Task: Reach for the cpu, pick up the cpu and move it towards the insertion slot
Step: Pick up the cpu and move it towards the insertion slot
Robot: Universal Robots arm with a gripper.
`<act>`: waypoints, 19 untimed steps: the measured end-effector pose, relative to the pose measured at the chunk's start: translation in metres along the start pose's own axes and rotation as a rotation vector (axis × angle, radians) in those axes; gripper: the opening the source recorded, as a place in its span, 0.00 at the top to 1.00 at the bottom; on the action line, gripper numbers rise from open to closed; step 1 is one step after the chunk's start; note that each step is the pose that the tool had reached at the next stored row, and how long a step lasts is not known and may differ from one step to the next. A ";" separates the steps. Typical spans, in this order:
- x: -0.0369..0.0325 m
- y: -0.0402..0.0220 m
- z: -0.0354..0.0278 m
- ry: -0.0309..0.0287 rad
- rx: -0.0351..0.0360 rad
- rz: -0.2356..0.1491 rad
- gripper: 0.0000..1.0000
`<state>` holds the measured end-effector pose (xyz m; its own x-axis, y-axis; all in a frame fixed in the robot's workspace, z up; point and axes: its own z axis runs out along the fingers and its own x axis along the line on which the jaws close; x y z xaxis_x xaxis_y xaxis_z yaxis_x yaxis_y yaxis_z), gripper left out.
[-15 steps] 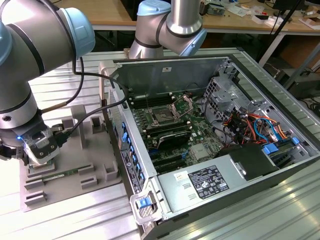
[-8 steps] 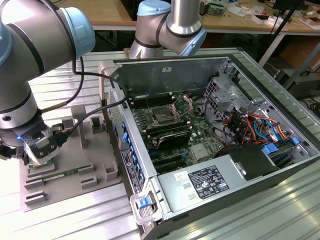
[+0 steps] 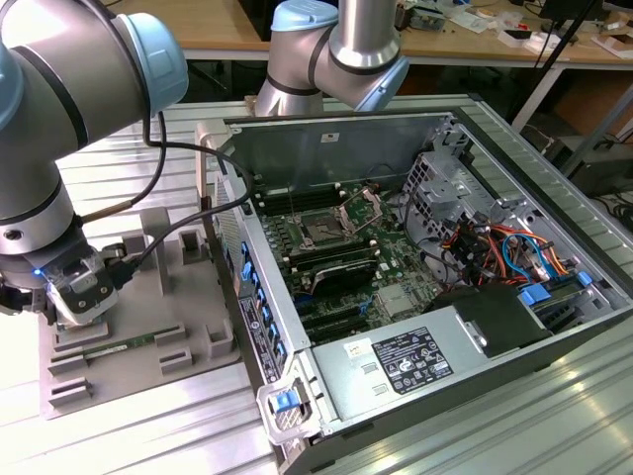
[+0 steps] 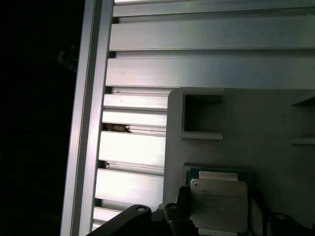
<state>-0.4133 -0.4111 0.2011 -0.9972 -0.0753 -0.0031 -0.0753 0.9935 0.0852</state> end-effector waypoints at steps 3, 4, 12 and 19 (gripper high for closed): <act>0.0000 0.0000 0.0000 -0.0006 -0.0072 0.000 0.45; 0.0000 0.0000 0.0000 -0.0006 -0.0081 0.000 0.45; 0.0000 0.0000 -0.0001 -0.0014 -0.0190 0.000 0.45; 0.0000 0.0000 -0.0001 -0.0023 -0.0314 0.000 0.45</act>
<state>-0.4133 -0.4111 0.2012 -0.9972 -0.0752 -0.0054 -0.0753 0.9903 0.1165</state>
